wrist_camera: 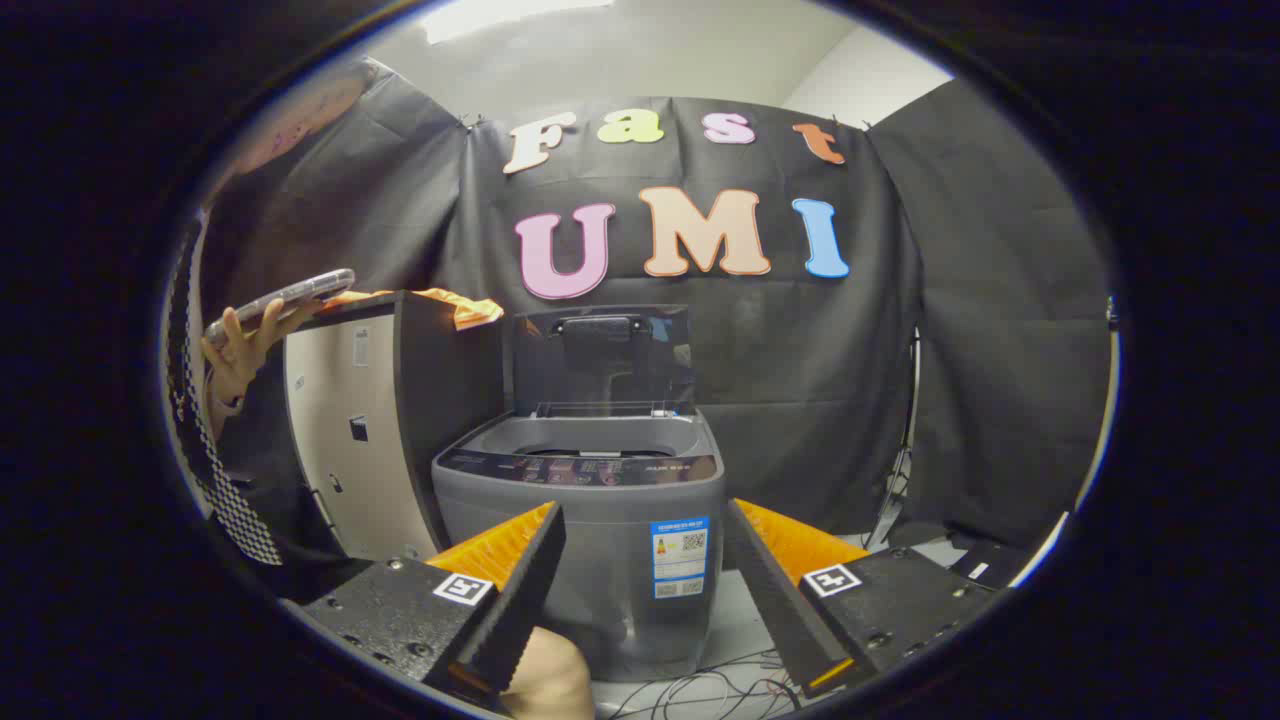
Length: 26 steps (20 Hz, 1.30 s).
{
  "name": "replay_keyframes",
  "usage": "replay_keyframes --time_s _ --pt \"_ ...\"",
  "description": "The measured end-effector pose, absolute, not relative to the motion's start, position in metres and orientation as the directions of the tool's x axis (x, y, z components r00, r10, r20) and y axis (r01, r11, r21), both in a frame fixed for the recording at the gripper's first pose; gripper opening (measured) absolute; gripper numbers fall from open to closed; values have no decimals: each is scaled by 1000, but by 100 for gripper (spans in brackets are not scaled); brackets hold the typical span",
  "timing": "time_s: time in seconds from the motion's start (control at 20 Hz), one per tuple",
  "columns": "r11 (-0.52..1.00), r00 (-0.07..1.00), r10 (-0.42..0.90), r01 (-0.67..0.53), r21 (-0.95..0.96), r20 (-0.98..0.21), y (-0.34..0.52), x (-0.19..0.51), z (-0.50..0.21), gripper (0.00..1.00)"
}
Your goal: Put the clothes into the washing machine and then close the washing machine lid.
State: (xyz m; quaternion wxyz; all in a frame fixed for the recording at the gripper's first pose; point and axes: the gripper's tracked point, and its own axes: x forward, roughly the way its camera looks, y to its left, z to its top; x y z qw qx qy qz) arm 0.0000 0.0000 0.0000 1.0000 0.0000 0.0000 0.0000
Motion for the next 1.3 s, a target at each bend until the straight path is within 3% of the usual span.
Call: replay_keyframes --time_s 1.3 --pt "999 999 37 -37 5 1 7 -1 0 97"
